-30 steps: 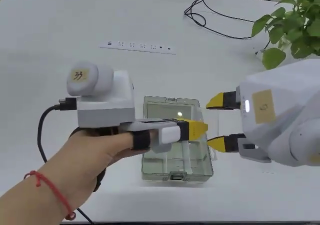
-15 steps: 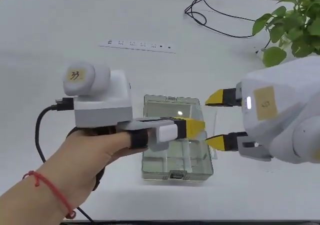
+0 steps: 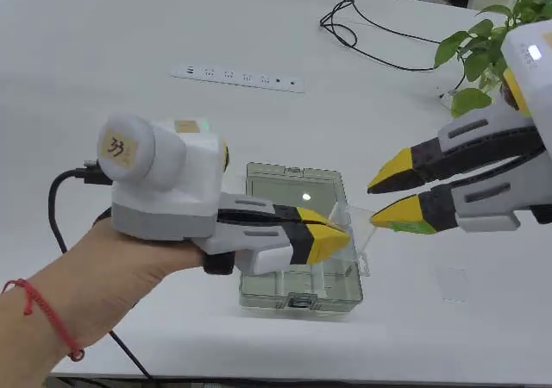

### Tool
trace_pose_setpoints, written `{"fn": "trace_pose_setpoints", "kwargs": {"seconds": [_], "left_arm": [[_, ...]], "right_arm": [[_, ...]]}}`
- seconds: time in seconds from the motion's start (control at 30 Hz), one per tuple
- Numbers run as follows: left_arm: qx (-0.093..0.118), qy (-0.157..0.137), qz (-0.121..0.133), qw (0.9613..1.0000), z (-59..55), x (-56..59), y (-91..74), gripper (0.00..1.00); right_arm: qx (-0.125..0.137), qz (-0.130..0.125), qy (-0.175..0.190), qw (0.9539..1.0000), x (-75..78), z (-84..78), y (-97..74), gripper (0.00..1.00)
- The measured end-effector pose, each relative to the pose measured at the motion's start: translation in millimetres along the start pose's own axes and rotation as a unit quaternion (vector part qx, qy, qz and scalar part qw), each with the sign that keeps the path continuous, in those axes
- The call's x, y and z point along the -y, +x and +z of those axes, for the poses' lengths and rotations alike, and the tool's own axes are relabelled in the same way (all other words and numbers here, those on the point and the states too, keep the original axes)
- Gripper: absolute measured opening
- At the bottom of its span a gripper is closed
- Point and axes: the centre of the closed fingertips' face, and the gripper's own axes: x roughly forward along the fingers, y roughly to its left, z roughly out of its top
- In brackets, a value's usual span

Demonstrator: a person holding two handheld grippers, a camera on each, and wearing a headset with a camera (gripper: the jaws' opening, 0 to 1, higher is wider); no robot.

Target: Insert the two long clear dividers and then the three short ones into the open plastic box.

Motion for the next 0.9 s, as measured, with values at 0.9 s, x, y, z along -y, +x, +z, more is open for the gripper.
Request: {"fn": "trace_pose_setpoints", "kwargs": {"seconds": [0.9], "left_arm": [[-0.004,0.08,-0.043,0.9958,-8.7,23.5,-0.8,0.0]], "right_arm": [[-0.009,0.137,0.016,0.9904,-42.1,0.0,19.2,0.03]]}}
